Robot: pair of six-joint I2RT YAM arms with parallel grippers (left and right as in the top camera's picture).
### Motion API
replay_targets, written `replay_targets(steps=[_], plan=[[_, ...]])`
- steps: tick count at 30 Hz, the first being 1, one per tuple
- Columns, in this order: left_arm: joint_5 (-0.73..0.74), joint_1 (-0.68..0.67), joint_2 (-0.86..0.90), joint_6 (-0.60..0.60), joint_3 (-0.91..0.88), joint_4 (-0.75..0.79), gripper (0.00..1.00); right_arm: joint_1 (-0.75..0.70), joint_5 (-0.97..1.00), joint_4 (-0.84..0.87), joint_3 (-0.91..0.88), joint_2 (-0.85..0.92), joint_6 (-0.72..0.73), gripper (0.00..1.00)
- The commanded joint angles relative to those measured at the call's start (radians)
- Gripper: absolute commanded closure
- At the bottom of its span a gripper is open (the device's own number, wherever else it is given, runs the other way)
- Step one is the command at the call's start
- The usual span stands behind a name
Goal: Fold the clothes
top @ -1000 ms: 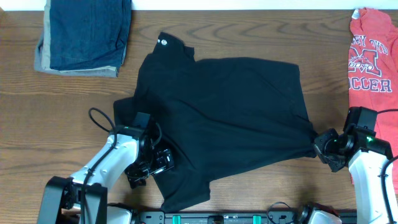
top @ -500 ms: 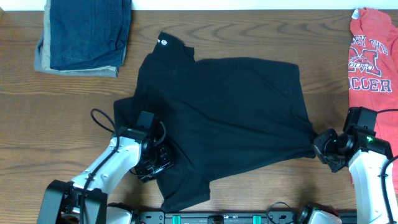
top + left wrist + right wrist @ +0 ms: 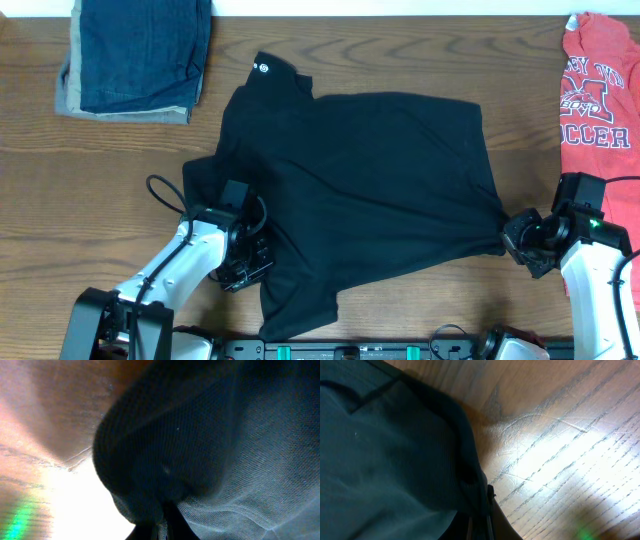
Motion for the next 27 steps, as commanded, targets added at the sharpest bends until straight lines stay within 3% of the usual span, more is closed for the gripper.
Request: replay_targets(steps=[1, 9, 16, 23, 27], plan=[[-0.031, -0.004, 0.006, 0.027, 0.011, -0.046, 0.94, -0.011, 0.000, -0.002, 0.020, 0.002, -0.021, 0.95], [-0.041, -0.004, -0.181, 0.136, 0.075, -0.129, 0.94, -0.011, 0.003, 0.014, 0.025, 0.002, -0.020, 0.96], [-0.167, -0.003, -0.395, 0.135, 0.078, -0.117, 0.94, -0.011, 0.003, 0.033, 0.037, 0.002, -0.016, 0.96], [-0.436, -0.003, -0.484, 0.135, 0.077, 0.034, 0.94, -0.011, 0.002, 0.119, 0.037, 0.002, 0.010, 0.96], [-0.481, -0.003, -0.473, 0.135, 0.077, 0.136, 0.94, -0.011, 0.002, 0.158, 0.037, 0.003, 0.010, 0.98]])
